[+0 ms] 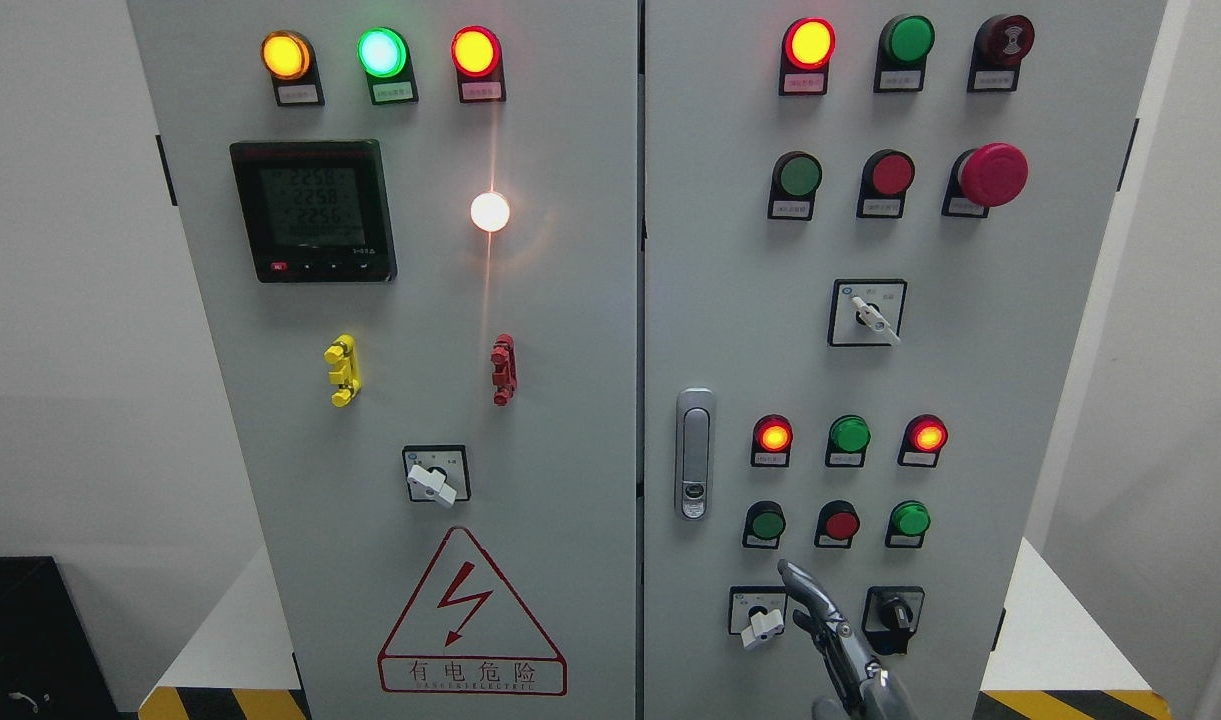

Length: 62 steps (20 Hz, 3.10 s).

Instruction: Release door handle

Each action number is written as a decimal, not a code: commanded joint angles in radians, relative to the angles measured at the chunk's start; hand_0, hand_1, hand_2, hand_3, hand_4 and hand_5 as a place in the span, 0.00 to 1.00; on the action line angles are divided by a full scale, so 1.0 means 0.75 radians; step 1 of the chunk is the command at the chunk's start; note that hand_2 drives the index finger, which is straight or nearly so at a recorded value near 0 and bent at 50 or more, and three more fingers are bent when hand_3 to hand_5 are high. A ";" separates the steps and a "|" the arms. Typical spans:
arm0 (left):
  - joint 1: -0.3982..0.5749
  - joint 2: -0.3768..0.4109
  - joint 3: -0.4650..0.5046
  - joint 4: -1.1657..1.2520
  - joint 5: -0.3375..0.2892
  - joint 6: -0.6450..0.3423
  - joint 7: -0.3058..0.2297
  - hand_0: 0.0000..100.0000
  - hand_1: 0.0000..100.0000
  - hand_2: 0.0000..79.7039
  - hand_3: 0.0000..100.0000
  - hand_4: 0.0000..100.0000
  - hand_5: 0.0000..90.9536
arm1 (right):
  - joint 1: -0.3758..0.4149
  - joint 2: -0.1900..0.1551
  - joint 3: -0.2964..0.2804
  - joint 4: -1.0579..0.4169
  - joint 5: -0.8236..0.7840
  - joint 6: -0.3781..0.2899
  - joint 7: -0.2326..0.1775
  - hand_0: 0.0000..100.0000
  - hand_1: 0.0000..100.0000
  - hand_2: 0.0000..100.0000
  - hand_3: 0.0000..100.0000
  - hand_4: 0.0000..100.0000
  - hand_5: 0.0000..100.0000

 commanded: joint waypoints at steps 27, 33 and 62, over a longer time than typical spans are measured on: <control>0.000 0.000 0.000 0.000 0.000 0.000 -0.001 0.12 0.56 0.00 0.00 0.00 0.00 | -0.120 0.083 0.003 -0.005 1.047 0.055 -0.283 0.39 0.47 0.00 0.99 1.00 1.00; 0.000 0.000 0.000 0.000 0.002 0.000 -0.001 0.12 0.56 0.00 0.00 0.00 0.00 | -0.196 0.151 0.019 0.060 1.496 0.063 -0.289 0.39 0.42 0.00 1.00 1.00 1.00; 0.000 0.000 0.000 0.000 0.000 0.000 -0.001 0.12 0.56 0.00 0.00 0.00 0.00 | -0.325 0.232 0.200 0.326 1.836 0.426 -0.291 0.41 0.35 0.00 1.00 1.00 1.00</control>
